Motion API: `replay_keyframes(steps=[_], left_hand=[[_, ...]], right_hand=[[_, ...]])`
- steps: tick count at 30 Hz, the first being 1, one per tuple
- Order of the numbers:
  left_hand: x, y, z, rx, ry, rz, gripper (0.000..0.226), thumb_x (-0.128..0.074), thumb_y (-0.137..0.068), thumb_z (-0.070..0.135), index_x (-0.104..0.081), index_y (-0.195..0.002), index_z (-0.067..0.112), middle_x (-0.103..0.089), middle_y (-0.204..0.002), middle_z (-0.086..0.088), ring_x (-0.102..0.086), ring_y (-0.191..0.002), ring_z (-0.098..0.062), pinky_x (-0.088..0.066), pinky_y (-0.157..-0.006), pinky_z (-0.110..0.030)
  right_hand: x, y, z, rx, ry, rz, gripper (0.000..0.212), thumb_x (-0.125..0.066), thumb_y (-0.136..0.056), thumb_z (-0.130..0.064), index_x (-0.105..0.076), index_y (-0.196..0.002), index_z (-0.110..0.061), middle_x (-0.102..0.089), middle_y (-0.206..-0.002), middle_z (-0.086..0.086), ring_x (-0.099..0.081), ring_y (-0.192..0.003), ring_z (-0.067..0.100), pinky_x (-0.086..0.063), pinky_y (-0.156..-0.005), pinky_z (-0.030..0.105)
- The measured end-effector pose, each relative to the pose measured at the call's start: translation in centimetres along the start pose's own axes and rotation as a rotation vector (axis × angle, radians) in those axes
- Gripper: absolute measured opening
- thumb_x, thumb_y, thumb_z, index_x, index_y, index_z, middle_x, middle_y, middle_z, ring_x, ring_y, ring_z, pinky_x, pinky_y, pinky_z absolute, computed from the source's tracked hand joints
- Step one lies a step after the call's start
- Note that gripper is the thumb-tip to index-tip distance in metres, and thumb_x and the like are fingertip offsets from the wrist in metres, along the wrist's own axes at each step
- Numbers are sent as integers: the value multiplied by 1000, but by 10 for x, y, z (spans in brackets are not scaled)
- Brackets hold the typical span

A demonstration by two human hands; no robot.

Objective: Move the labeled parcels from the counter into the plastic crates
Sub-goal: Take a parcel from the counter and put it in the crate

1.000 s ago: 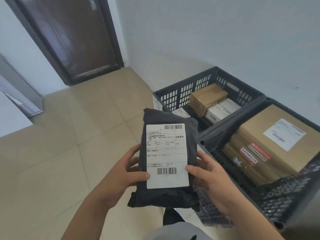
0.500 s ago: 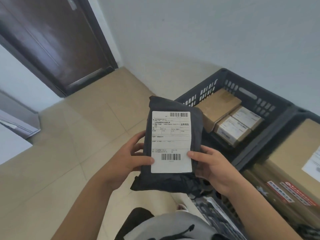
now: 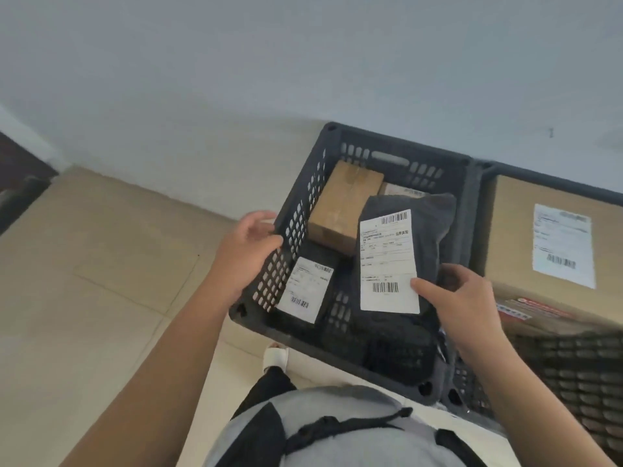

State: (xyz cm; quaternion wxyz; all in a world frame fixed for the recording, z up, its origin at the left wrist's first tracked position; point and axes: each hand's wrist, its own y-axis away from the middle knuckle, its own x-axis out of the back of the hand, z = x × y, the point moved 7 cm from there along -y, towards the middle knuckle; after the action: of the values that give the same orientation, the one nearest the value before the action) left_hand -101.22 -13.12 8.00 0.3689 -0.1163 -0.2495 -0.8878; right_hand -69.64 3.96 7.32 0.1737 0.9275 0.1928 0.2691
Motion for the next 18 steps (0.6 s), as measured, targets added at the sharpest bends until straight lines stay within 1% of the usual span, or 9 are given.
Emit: replay_keyframes(steps=[3, 5, 7, 10, 11, 13, 15, 16, 18], left_hand=[[-9, -49, -11, -29, -214, -76, 62, -73, -93, 32, -43, -146, 38, -53, -140, 5, -55, -127, -19, -53, -103, -48], [-22, -72, -19, -36, -276, -161, 83, -77, -91, 32, -28, -157, 32, -45, -152, -5, -50, -136, -26, -46, -111, -52], [-32, -89, -31, -40, -287, -224, 92, -77, -90, 31, -19, -161, 30, -42, -155, -9, -49, -138, -29, -44, -114, -49], [-42, -95, -48, -27, -268, -252, 89, -75, -91, 27, -21, -161, 27, -46, -154, -9, -53, -136, -31, -47, -112, -49], [-44, -97, -52, -22, -252, -262, 85, -75, -92, 26, -24, -159, 25, -50, -152, -8, -57, -132, -30, -51, -108, -50], [-46, -99, -56, -33, -253, -271, 76, -73, -93, 25, -31, -156, 23, -57, -145, -5, -64, -120, -25, -57, -96, -42], [-46, -101, -56, -43, -261, -272, 68, -70, -94, 24, -37, -153, 22, -61, -138, -1, -66, -106, -18, -55, -82, -33], [-45, -101, -56, -42, -268, -267, 64, -69, -94, 24, -39, -151, 22, -63, -135, 0, -65, -101, -16, -53, -79, -32], [-45, -100, -57, -44, -286, -251, 57, -68, -95, 24, -43, -146, 23, -64, -128, 4, -65, -104, -20, -52, -80, -35]], right_hand=[[-19, 4, 7, -87, 113, 83, 60, -82, -87, -34, -60, -139, -15, -73, -118, 0, -72, -98, 23, -64, -81, 47], [-35, 4, 15, -165, 150, 112, 55, -82, -87, -35, -63, -136, -14, -75, -110, 1, -74, -90, 22, -65, -74, 44], [-52, 1, 28, -255, 140, 140, 48, -81, -88, -32, -67, -129, -11, -77, -99, 2, -76, -80, 24, -65, -68, 43], [-75, -9, 56, -402, 66, 124, 40, -81, -88, -26, -69, -120, -5, -78, -96, 6, -77, -80, 28, -65, -79, 54], [-84, -14, 65, -441, 59, 121, 41, -81, -89, -25, -68, -121, -3, -77, -98, 8, -77, -83, 28, -64, -82, 53], [-99, -22, 78, -487, 66, 107, 52, -81, -88, -24, -63, -130, 1, -74, -109, 12, -74, -93, 29, -62, -88, 49], [-111, -31, 89, -513, 77, 77, 69, -81, -88, -23, -51, -144, 4, -67, -125, 18, -66, -106, 31, -56, -90, 42], [-115, -34, 94, -525, 83, 53, 74, -81, -89, -24, -47, -147, 5, -64, -131, 20, -63, -110, 32, -53, -88, 40], [-121, -39, 105, -555, 72, 17, 75, -80, -89, -25, -46, -149, 4, -62, -133, 20, -61, -111, 33, -50, -81, 39]])
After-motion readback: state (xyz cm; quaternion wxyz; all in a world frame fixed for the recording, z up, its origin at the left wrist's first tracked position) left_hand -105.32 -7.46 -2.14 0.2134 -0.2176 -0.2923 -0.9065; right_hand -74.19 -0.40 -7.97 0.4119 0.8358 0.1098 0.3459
